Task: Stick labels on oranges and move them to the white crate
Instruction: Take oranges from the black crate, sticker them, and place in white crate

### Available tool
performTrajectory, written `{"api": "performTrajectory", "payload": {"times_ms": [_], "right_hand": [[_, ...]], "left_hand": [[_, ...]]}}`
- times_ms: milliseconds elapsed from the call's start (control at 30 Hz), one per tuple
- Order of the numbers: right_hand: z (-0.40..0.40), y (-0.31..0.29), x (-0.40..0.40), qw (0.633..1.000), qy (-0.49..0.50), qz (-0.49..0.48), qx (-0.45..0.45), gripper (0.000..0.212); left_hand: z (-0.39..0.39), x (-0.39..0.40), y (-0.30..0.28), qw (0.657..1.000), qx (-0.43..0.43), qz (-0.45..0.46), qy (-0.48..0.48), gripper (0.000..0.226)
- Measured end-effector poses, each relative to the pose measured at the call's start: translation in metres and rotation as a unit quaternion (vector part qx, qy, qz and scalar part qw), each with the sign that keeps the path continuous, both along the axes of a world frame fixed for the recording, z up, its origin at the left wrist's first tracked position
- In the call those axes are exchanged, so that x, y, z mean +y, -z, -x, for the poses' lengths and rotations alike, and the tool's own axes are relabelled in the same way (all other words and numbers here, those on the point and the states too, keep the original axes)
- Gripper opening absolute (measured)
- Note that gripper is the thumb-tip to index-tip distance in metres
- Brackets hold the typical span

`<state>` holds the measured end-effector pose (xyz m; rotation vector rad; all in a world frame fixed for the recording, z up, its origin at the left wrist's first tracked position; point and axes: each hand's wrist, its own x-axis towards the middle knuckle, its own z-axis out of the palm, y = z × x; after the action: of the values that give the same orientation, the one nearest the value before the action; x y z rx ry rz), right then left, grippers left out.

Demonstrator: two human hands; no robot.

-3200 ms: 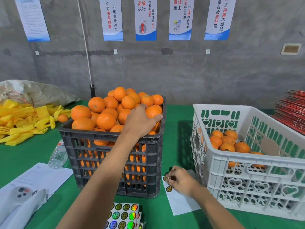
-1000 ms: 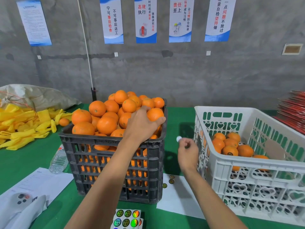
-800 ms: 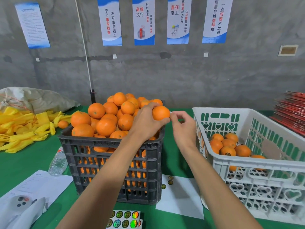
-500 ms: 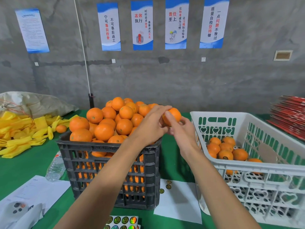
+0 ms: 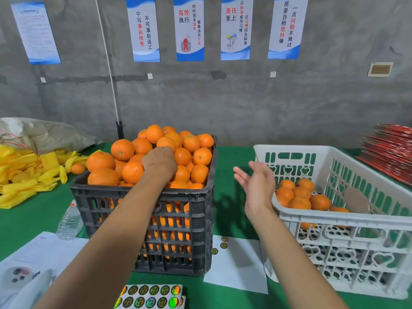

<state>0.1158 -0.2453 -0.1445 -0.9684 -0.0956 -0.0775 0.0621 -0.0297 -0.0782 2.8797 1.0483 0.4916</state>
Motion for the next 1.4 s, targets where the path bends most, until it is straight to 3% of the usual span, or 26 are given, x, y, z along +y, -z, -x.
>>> {"api": "performTrajectory", "payload": {"times_ms": [133, 267, 367, 433, 633, 833, 967, 1133, 1300, 1400], "right_hand": [[0.007, 0.055, 0.004, 0.967, -0.04, 0.253, -0.011, 0.032], [0.014, 0.124, -0.008, 0.809, -0.188, 0.552, -0.075, 0.016], [0.018, 0.161, -0.015, 0.701, -0.23, 0.658, -0.15, 0.024], [0.017, 0.175, -0.02, 0.665, -0.211, 0.686, -0.205, 0.036], [0.008, 0.191, -0.027, 0.714, -0.199, 0.623, -0.25, 0.038], [-0.004, 0.185, -0.022, 0.691, -0.195, 0.654, -0.239, 0.039], [-0.008, 0.181, -0.023, 0.693, -0.193, 0.663, -0.207, 0.025], [-0.008, 0.181, -0.02, 0.741, -0.218, 0.619, -0.139, 0.011], [-0.013, 0.178, -0.015, 0.786, -0.274, 0.551, -0.055, 0.008], [-0.019, 0.174, -0.011, 0.794, -0.263, 0.548, 0.0, 0.018]], "left_hand": [[0.003, -0.001, -0.002, 1.0, -0.018, 0.007, 0.007, 0.037], [0.015, -0.018, 0.005, 0.988, -0.143, 0.044, 0.034, 0.05], [0.018, -0.038, 0.01, 0.976, -0.191, 0.077, 0.068, 0.075], [0.017, -0.046, 0.011, 0.972, -0.198, 0.083, 0.091, 0.081], [0.019, -0.043, 0.016, 0.968, -0.208, 0.093, 0.106, 0.08], [0.022, -0.043, 0.018, 0.961, -0.222, 0.102, 0.127, 0.078], [0.024, -0.042, 0.018, 0.954, -0.234, 0.116, 0.148, 0.077], [0.025, -0.042, 0.019, 0.953, -0.234, 0.116, 0.156, 0.076], [0.026, -0.042, 0.019, 0.952, -0.24, 0.111, 0.153, 0.075], [0.027, -0.043, 0.019, 0.953, -0.237, 0.109, 0.155, 0.076]]}}
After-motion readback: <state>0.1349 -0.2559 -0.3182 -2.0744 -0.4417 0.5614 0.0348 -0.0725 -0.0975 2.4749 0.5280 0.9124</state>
